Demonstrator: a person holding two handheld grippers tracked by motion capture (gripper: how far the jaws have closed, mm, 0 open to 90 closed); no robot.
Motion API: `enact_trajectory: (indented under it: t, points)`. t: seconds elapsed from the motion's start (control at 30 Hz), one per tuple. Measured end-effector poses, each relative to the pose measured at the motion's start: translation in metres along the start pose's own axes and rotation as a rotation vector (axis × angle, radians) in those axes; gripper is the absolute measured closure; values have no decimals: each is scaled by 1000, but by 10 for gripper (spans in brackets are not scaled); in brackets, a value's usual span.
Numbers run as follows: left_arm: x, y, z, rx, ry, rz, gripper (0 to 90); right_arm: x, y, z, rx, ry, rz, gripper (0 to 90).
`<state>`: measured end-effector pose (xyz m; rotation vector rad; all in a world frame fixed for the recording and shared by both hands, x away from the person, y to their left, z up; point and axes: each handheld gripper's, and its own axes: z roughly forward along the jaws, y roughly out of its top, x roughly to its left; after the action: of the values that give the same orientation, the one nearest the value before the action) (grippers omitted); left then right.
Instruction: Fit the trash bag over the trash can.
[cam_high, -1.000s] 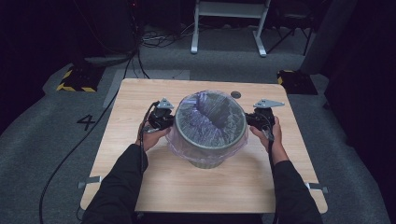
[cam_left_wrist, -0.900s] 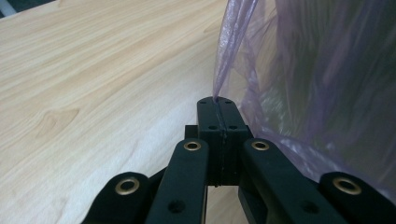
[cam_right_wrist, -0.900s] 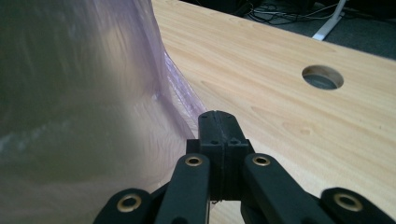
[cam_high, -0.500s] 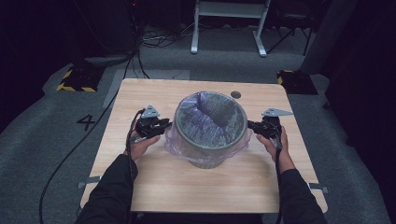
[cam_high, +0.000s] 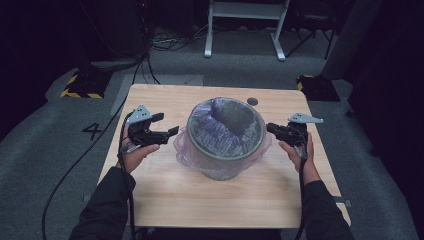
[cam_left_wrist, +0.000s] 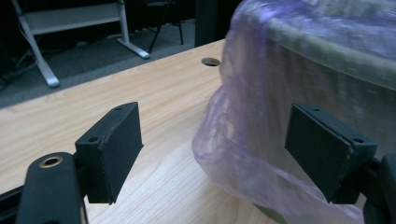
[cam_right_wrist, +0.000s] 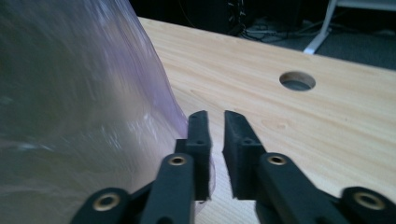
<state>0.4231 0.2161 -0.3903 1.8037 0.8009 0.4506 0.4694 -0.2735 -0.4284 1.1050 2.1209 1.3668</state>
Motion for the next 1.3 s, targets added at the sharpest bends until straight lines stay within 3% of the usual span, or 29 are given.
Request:
enact_trajectory:
  t: [0.1, 0.23, 0.37, 0.5, 0.63, 0.77, 0.9, 1.03, 1.13, 1.2, 1.3]
  points:
    - [-8, -5, -5, 56, 20, 73, 180, 2, 2, -5, 1, -6, -20, 693]
    - [-19, -19, -7, 145, 24, 139, 175, 3, 4, -15, -8, 14, -31, 544]
    - [-29, -34, -10, 211, 5, 172, 180, 7, 9, -28, -11, 2, -60, 379]
    - [-38, -50, -11, 253, -3, 180, 180, 13, 19, -42, -36, 37, -81, 271]
    - [-46, -66, -12, 283, -14, 180, 181, 24, 32, -56, -81, 91, -90, 218]
    - [-52, -76, -19, 242, -29, 149, 171, 45, 47, -66, -82, 129, -159, 199]
    - [-52, -66, -26, 160, -22, 94, 174, 65, 61, -70, -89, 138, -211, 207]
    - [-52, -44, -29, 101, -9, 97, 174, 84, 76, -68, -73, 137, -261, 209]
    - [-54, -33, -36, 79, -15, 120, 171, 92, 85, -65, -74, 165, -260, 212]
    - [-55, -31, -41, 65, -12, 132, 168, 96, 89, -62, -65, 165, -267, 212]
    - [-54, -37, -47, 99, 2, 151, 161, 101, 93, -56, -39, 177, -279, 208]
